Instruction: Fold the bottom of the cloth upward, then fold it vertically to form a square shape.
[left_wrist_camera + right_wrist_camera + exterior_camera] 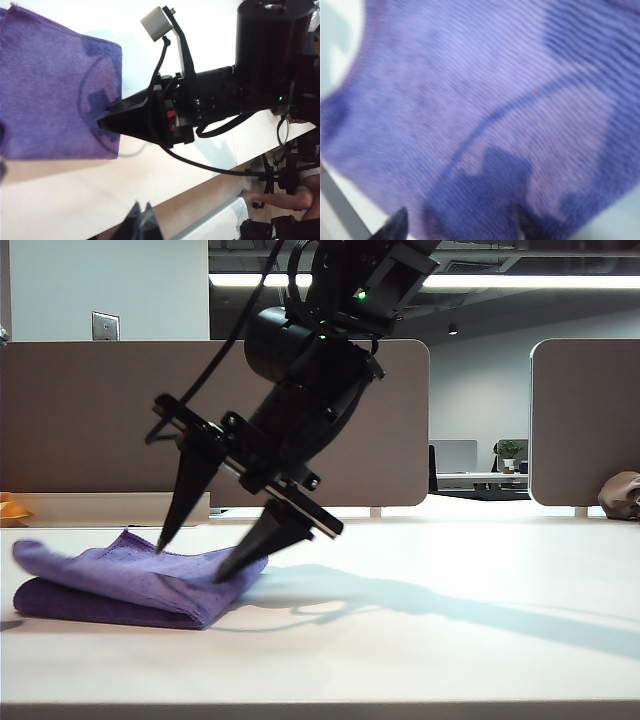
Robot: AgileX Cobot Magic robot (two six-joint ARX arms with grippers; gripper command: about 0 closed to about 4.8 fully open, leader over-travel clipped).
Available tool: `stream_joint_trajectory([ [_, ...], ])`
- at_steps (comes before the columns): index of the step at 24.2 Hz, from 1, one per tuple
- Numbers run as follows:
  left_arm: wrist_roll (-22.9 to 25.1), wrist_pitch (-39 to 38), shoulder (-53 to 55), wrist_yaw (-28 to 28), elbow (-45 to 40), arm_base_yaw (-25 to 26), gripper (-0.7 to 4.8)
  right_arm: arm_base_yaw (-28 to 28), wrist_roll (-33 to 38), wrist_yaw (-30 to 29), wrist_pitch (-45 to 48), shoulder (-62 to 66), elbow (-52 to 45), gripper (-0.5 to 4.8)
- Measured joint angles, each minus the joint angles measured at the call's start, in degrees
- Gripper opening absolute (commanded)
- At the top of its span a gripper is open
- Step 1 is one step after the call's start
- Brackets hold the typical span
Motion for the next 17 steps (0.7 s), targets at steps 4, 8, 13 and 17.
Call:
stream_joint_trajectory([
  [4, 0.0, -0.1, 0.0, 0.0, 0.0, 0.0, -0.05, -0.2, -3.0, 0.2, -3.7, 1.0, 0.2, 2.69],
  [8, 0.2, -0.2, 0.0, 0.0, 0.0, 0.0, -0.05, 0.3, -6.8, 1.3, -5.3, 0.2, 0.2, 2.64],
  [13, 0.2, 0.2, 0.0, -0.1, 0.0, 0.0, -0.05, 0.1, -6.9, 2.3, -4.7, -3.0, 0.2, 2.6],
  [17, -1.0, 3.4, -0.5, -0.1, 0.0, 0.0, -0.06, -0.1, -6.9, 2.4, -4.4, -6.0, 0.1, 2.14],
])
